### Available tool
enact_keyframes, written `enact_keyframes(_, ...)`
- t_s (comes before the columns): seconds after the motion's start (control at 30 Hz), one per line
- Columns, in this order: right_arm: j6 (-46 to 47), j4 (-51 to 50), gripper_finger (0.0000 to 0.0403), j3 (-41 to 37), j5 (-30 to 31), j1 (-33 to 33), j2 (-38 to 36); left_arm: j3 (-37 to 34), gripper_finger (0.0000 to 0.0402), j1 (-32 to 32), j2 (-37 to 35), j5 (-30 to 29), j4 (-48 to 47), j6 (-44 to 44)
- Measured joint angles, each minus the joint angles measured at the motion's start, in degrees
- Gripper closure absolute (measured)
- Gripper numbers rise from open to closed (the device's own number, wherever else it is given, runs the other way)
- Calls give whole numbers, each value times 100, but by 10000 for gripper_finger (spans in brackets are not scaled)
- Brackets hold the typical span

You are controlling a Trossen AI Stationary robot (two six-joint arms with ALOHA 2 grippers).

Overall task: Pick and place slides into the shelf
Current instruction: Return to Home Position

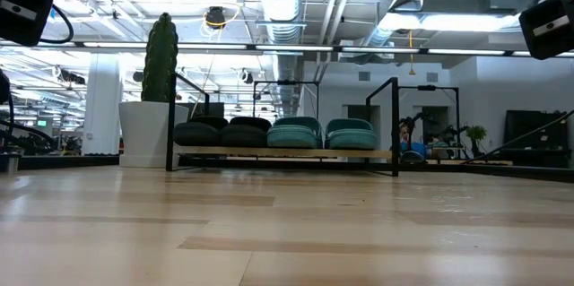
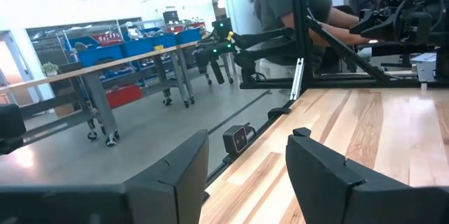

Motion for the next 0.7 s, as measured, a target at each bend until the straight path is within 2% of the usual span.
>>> enact_keyframes(0.7,1,-1,226,0,0,-2,0,2,198,0,1,0,0,-1)
